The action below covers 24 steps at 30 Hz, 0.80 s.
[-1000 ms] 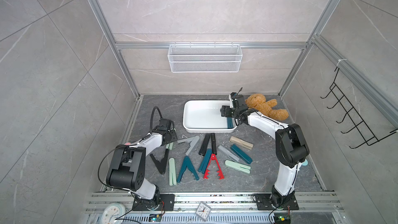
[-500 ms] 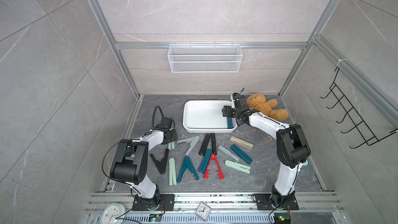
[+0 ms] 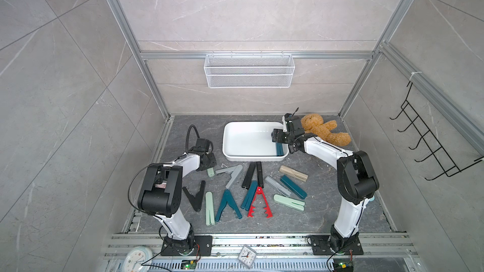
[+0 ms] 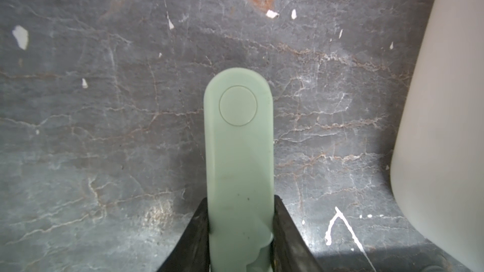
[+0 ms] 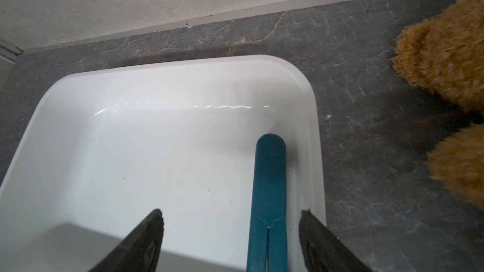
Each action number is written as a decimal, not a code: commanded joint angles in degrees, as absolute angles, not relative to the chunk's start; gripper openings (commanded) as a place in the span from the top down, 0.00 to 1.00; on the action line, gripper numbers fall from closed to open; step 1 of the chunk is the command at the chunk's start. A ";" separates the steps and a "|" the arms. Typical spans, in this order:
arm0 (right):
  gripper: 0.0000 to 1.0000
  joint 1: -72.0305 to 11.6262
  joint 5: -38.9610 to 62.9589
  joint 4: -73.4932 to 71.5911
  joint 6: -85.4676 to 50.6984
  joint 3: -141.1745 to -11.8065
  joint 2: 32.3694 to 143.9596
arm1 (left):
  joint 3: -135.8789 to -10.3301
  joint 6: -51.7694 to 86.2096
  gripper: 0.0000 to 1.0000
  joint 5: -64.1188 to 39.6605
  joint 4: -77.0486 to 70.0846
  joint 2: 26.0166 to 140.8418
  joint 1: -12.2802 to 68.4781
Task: Put the pruning pliers into the storage box
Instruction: Pick up the pruning pliers from the center of the board.
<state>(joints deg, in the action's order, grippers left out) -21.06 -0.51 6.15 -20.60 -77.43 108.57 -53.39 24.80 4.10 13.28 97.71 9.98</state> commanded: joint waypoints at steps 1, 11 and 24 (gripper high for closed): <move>0.18 -20.74 0.11 5.69 -21.36 -76.82 106.17 | -54.99 22.79 0.68 5.69 14.52 99.29 9.67; 0.18 -20.49 1.08 5.32 -21.61 -76.82 106.25 | -56.18 23.14 0.54 4.58 15.66 100.65 9.67; 0.18 -20.19 2.21 0.30 -20.57 -71.42 101.82 | -57.71 24.15 0.92 5.41 14.95 92.65 9.74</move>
<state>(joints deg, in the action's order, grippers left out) -20.58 1.78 3.88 -20.97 -73.84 105.47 -55.18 23.83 4.43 15.11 97.73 9.98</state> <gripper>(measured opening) 0.822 0.317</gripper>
